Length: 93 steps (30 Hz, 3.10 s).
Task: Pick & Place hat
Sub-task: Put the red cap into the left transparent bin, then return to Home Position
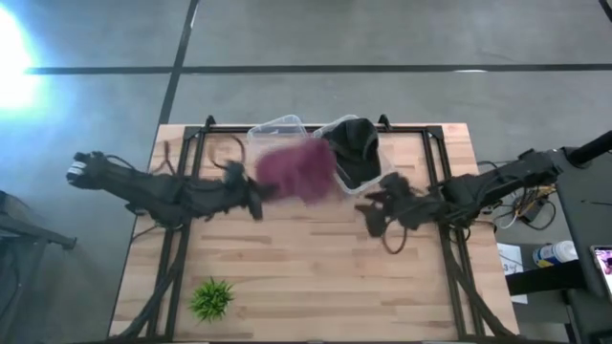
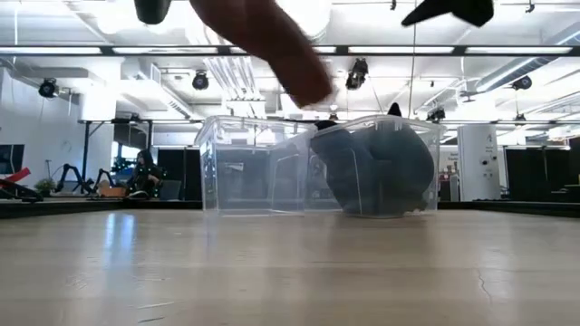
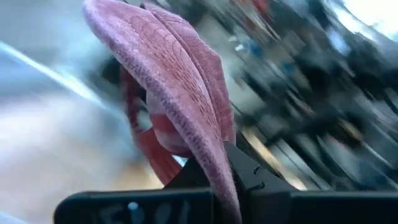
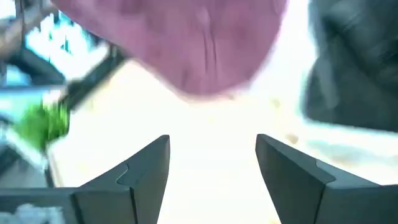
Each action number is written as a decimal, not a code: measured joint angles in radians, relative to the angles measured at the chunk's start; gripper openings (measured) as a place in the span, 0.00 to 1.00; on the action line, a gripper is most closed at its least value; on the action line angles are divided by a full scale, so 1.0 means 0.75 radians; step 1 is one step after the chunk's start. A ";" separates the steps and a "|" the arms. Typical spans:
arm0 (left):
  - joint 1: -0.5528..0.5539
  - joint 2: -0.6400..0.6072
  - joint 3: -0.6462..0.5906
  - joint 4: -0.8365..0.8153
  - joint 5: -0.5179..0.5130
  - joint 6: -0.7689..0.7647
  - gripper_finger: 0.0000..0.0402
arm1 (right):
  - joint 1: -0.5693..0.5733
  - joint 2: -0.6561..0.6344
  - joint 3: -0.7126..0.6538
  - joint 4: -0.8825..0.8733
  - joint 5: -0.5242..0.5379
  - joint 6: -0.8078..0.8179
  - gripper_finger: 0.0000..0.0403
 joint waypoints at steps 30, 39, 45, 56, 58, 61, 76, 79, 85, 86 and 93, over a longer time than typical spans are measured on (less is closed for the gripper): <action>0.430 0.259 0.172 -0.402 0.311 -0.111 0.46 | -0.027 0.101 -0.002 0.037 0.041 -0.171 0.58; 0.259 -0.074 0.181 -0.371 0.237 0.375 0.47 | -0.022 -0.059 -0.002 -0.120 0.286 -0.514 0.58; 0.232 -0.273 0.100 -0.451 0.446 0.433 0.47 | -0.021 -0.170 -0.011 -0.163 0.357 -0.533 0.58; 0.253 -0.589 -0.593 0.277 0.770 0.498 0.47 | -0.037 -0.480 -0.507 0.176 0.334 -0.377 0.58; 0.253 -0.637 -0.730 0.403 0.776 0.461 0.47 | -0.036 -0.556 -0.615 0.282 0.264 -0.369 0.58; 0.253 -0.717 -0.904 0.503 0.784 0.379 0.47 | -0.035 -0.655 -0.737 0.428 0.168 -0.381 0.58; 0.254 -0.959 -1.291 0.600 0.766 0.227 0.47 | -0.037 -0.888 -1.052 0.567 0.143 -0.469 0.58; 0.254 -0.959 -1.284 0.606 0.764 0.157 0.47 | -0.037 -0.887 -1.104 0.568 0.142 -0.469 0.58; 0.261 -0.961 -1.254 0.677 0.763 0.085 0.47 | -0.037 -0.887 -1.209 0.567 0.142 -0.469 0.58; 0.261 -0.961 -1.253 0.676 0.763 0.084 0.47 | -0.037 -0.886 -1.226 0.566 0.142 -0.469 0.58; 0.263 -1.084 -1.273 0.574 0.834 0.301 0.47 | -0.037 -0.886 -1.343 0.566 0.143 -0.469 0.58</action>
